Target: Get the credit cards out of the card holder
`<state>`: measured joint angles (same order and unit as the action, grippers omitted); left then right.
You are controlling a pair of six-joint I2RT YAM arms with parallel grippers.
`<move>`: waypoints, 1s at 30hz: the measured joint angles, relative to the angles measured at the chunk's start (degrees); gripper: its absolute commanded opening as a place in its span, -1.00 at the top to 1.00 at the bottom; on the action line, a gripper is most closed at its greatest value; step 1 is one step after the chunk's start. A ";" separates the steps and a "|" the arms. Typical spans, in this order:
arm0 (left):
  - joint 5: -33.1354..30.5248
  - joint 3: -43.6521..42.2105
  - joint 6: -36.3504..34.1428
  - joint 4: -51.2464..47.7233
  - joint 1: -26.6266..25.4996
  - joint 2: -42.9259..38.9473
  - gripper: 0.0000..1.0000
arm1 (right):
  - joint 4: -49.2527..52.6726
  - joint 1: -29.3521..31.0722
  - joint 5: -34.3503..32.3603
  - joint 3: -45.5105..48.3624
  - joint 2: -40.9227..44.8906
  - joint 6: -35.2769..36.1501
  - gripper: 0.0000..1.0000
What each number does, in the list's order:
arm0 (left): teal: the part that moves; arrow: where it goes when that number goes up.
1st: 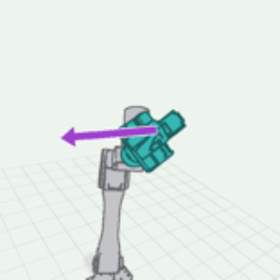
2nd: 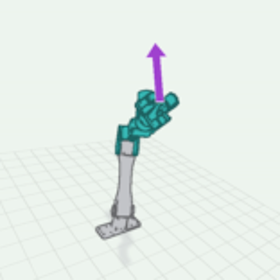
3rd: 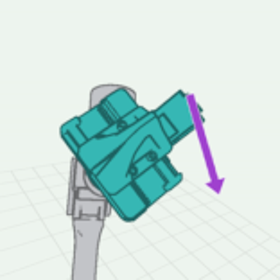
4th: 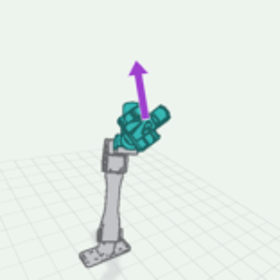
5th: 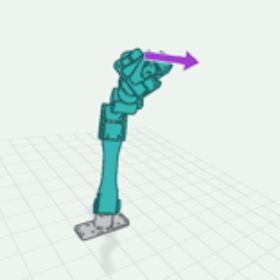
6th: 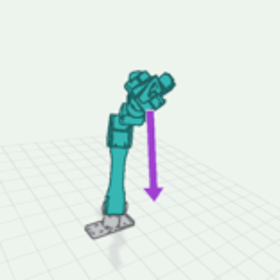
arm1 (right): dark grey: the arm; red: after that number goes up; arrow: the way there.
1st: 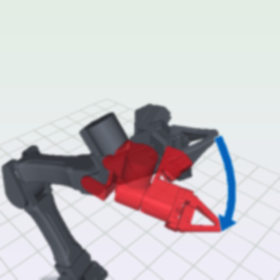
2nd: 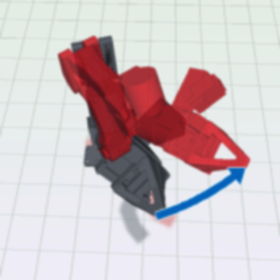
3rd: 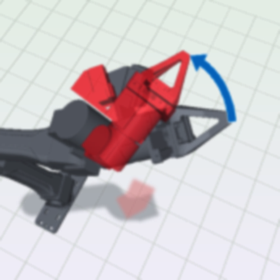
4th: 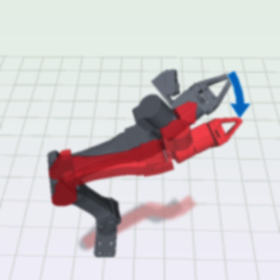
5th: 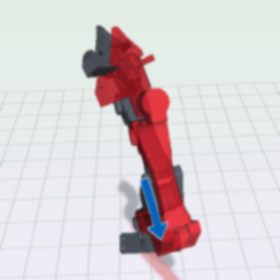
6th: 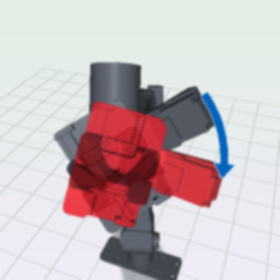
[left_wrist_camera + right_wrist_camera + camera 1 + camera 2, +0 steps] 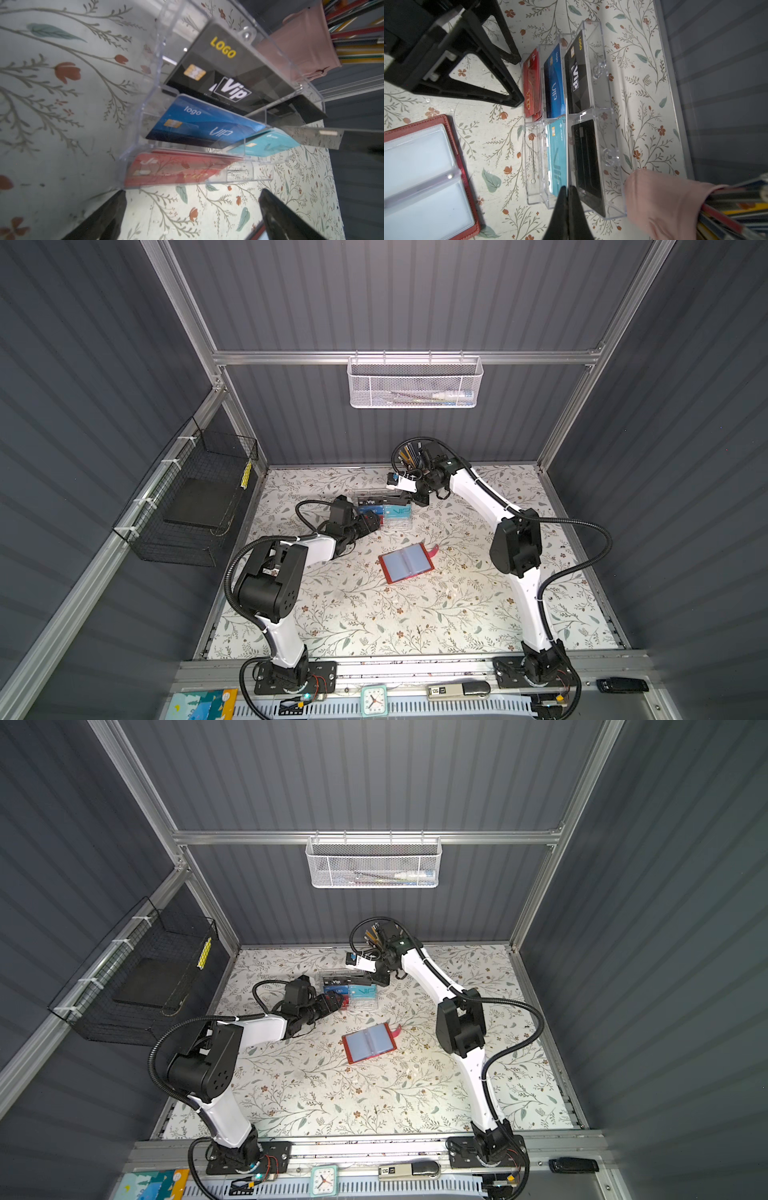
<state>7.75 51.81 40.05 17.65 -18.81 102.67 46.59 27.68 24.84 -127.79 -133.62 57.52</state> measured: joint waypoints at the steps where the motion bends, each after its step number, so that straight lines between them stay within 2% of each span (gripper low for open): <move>1: -0.07 0.00 -0.11 0.00 0.33 0.00 -1.00 | 0.02 0.00 0.00 -0.11 0.00 0.00 1.00; 8: 0.02 -0.61 -0.37 -0.26 1.22 -0.83 -1.00 | 0.07 -0.09 -0.22 -1.79 0.00 0.63 1.00; 18: 1.92 -4.87 -0.35 0.00 1.22 -7.37 -1.00 | -0.28 -1.20 -0.20 -4.37 -0.52 1.36 1.00; 30: 2.86 -5.07 -0.35 0.20 1.22 -7.85 -1.00 | -0.13 -1.70 -0.63 -4.46 -2.73 1.90 1.00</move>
<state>10.61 46.74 39.70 17.85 -17.58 94.83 46.46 25.98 24.21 -132.25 -136.35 59.42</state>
